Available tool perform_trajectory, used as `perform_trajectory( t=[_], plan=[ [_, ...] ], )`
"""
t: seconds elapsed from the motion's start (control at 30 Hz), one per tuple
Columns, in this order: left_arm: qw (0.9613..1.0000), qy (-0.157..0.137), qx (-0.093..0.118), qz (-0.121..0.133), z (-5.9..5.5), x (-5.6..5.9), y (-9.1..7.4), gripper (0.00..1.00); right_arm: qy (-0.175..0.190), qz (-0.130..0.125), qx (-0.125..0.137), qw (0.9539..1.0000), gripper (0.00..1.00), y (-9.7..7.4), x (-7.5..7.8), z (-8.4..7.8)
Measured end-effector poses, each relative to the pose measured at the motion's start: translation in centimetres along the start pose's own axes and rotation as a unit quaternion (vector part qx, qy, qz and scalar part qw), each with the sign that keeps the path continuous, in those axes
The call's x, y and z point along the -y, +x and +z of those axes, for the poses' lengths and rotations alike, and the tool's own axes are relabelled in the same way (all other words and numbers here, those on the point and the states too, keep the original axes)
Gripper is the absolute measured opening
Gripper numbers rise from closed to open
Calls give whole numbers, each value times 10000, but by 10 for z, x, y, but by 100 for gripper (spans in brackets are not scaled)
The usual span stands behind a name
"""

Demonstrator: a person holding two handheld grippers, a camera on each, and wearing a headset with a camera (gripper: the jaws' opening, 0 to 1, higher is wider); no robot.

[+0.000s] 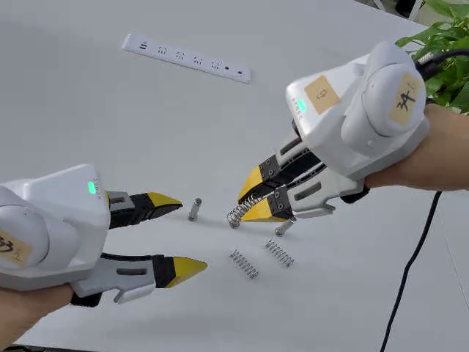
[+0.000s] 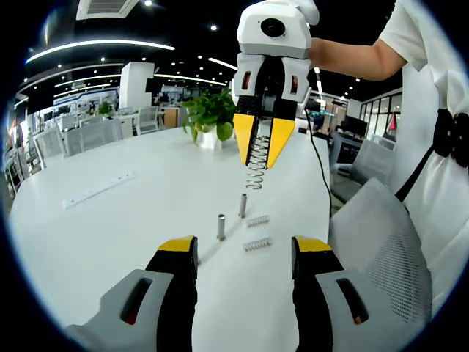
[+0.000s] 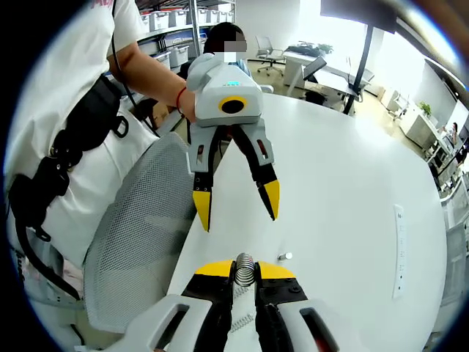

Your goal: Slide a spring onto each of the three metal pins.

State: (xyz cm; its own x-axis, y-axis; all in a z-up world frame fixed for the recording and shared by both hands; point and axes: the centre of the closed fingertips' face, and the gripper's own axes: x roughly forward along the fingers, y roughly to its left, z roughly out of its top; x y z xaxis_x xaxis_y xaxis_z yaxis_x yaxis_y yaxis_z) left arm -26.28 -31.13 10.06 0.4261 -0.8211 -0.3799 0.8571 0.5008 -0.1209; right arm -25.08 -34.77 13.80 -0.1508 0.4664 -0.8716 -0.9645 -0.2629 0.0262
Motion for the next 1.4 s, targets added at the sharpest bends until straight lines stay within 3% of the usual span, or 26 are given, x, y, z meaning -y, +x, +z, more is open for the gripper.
perform_trajectory(
  t=[0.67,0.93,1.4],
  plan=[
    [9998,97,-114,117,-17,-16,-9,75,283,-378,-128,9988,7,8,36,-1],
    [9999,32,-6,132,-21,-19,-9,84,258,-391,-331,9984,7,19,45,-3],
    [9993,-181,306,104,-25,-22,-3,97,268,-306,-698,9967,7,57,64,-12]
  ],
)
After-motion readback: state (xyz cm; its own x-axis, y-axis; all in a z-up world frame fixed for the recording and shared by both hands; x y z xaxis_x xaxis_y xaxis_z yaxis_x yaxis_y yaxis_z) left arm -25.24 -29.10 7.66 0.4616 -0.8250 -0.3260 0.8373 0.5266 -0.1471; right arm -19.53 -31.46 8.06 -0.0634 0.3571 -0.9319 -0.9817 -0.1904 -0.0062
